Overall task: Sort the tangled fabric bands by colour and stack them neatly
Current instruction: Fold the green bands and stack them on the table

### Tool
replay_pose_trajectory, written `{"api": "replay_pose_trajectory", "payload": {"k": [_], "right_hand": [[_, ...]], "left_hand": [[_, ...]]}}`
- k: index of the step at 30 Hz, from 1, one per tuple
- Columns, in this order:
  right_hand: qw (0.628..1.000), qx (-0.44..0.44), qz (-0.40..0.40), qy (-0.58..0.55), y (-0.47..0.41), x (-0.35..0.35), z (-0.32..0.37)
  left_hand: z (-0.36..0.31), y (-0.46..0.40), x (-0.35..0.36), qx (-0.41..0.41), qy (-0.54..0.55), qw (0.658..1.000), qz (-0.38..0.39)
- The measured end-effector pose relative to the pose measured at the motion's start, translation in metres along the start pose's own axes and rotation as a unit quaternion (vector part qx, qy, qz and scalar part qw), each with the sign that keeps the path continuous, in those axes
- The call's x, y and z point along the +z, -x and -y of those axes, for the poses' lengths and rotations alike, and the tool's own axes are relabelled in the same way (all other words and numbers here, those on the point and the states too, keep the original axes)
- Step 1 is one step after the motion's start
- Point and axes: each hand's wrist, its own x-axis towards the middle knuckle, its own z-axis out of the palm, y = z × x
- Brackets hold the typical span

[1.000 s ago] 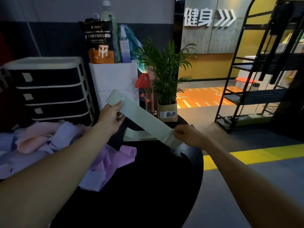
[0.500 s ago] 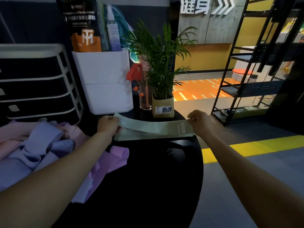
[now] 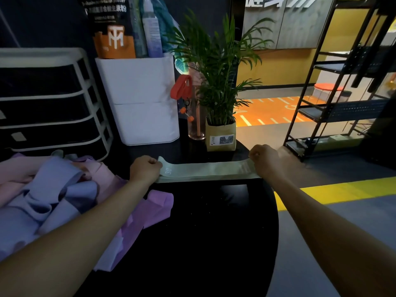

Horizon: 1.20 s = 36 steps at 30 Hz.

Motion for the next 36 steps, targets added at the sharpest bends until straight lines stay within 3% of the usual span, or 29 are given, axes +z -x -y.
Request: {"api": "replay_pose_trajectory", "payload": {"k": [6, 13, 20, 28, 36], "right_hand": [[0.996, -0.040, -0.012, 0.083, 0.013, -0.001, 0.016], [0.990, -0.139, 0.028, -0.021, 0.061, 0.038, 0.064], [0.992, -0.119, -0.006, -0.044, 0.070, 0.051, 0.062], [0.992, -0.128, 0.015, 0.005, 0.071, 0.052, 0.061], [0.993, -0.112, 0.000, -0.023, 0.074, 0.051, 0.061]], "left_hand": [[0.003, 0.002, 0.002, 0.016, 0.006, 1.000, -0.019], [0.018, 0.005, 0.004, 0.032, 0.075, 0.996, -0.041], [0.030, 0.010, 0.010, 0.040, 0.124, 0.988, -0.081], [0.033, 0.025, 0.016, 0.085, 0.134, 0.979, -0.131], [0.036, 0.022, 0.017, 0.114, 0.140, 0.976, -0.122]]}}
